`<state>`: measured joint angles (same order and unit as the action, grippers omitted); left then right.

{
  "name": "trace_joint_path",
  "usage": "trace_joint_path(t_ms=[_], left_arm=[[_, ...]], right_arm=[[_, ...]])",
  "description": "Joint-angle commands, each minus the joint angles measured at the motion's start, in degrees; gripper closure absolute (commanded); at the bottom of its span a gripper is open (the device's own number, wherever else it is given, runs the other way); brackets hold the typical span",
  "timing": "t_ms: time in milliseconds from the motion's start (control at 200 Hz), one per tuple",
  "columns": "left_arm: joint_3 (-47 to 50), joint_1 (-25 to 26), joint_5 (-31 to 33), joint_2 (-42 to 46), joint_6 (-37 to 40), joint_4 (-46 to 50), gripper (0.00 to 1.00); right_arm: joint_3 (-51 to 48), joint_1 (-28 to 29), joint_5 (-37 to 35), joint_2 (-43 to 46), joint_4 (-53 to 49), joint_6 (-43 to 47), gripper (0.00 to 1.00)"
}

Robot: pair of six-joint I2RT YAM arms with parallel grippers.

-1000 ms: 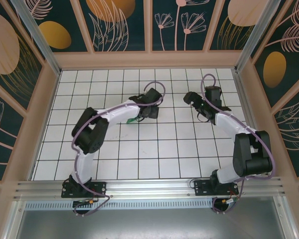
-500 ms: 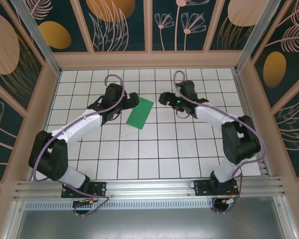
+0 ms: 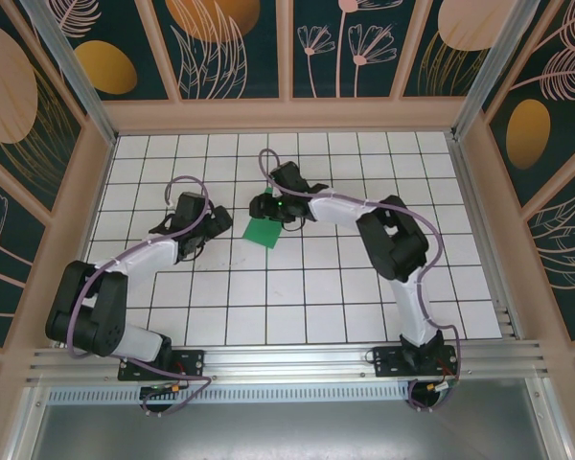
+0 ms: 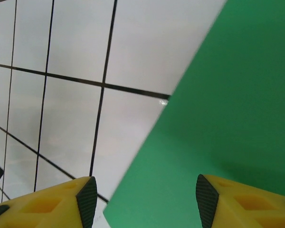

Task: Fold a paper plane with a square sheet of paper (pick it up from the middle)

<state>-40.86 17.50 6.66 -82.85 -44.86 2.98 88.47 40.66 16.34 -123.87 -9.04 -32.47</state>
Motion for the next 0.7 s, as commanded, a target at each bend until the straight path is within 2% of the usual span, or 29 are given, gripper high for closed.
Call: trace_joint_path(t_ms=[0,250,365,570,696], left_arm=[[1.01,-0.77,0.16,1.81,-1.81,-2.95,0.02],[1.75,-0.83,-0.19,2.71,-1.42,-3.32,0.01],[1.41,-0.83,-1.95,2.59,-0.54,-3.9,0.02],[1.26,-0.86,-5.21,1.91,0.67,-5.15,0.01],[0.95,-0.82,-9.66,0.61,1.11,-7.31,0.01]], right_arm=[[6.01,1.54,-0.63,-3.94,-5.68,0.86,0.4],[10.06,1.96,2.91,-9.41,-11.67,7.61,0.42],[5.75,1.32,3.5,-7.89,-13.83,13.42,0.42],[-6.49,-1.9,5.25,-0.15,-15.57,24.9,0.43],[-8.91,-3.39,7.03,3.76,-14.49,26.7,0.43]])
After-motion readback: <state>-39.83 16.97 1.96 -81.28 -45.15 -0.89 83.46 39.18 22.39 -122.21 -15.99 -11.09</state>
